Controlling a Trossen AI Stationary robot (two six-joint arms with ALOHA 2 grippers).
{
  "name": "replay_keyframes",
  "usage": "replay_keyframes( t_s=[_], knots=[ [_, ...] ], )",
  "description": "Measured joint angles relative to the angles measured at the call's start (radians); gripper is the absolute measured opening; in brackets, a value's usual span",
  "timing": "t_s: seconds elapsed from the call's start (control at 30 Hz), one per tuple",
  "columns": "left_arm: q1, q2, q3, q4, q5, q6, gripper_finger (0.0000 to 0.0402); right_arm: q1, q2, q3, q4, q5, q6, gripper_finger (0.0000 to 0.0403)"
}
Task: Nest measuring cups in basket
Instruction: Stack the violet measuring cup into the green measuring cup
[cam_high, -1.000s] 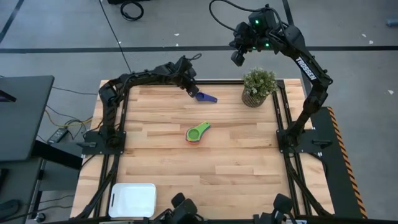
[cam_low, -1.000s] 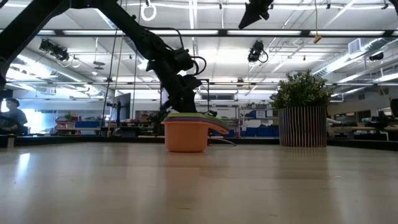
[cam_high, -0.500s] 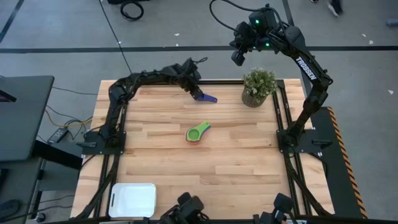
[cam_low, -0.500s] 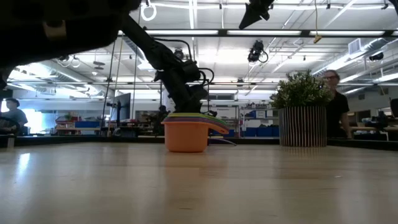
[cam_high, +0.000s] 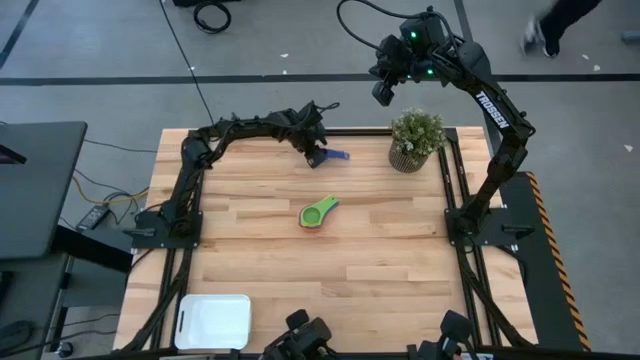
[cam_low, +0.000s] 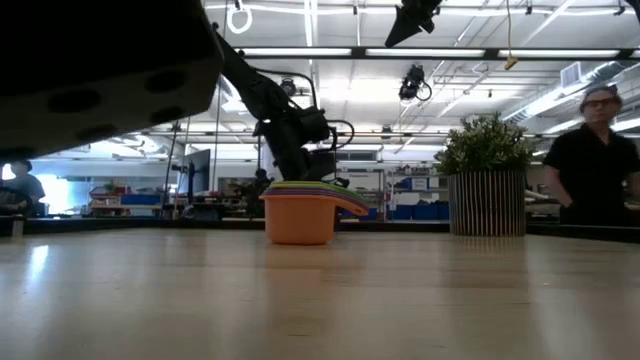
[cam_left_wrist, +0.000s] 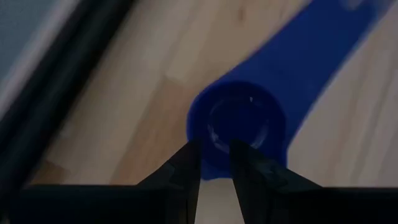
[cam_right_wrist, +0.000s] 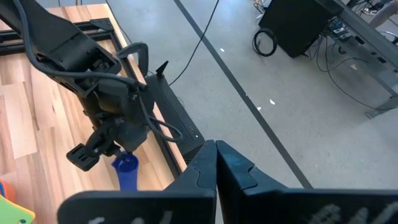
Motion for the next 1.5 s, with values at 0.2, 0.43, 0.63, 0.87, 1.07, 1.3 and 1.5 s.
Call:
replay_keyframes(
  t_s=[0.2,0.43,0.63,0.87,1.07,1.3,1.5],
  knots=[
    [0.002,-0.001,0.002,-0.001,0.011,0.014,0.0092,0.000,0.000,0.000,-0.002,0.000,0.000,0.0002],
    [0.010,-0.001,0.002,0.000,0.040,0.017,0.0092,0.000,0.000,0.000,-0.002,0.000,-0.005,0.0002],
    [0.023,0.004,0.001,0.004,0.084,0.013,0.0091,0.000,0.000,0.000,-0.002,0.000,-0.006,0.0002],
    [0.035,0.008,0.001,0.006,0.130,0.005,0.0091,0.000,0.000,0.000,-0.002,0.000,-0.008,0.0002],
    [0.048,0.012,0.001,-0.003,0.142,0.006,0.0091,0.000,0.000,0.000,-0.002,0.000,-0.008,0.0002],
    [0.064,0.028,0.001,-0.038,0.173,0.006,0.0091,0.000,0.000,0.000,-0.002,0.000,-0.008,0.0002],
    [0.068,0.030,0.000,-0.042,0.175,0.025,0.0088,0.000,0.000,0.000,-0.002,0.000,-0.008,0.0002]
  ],
)
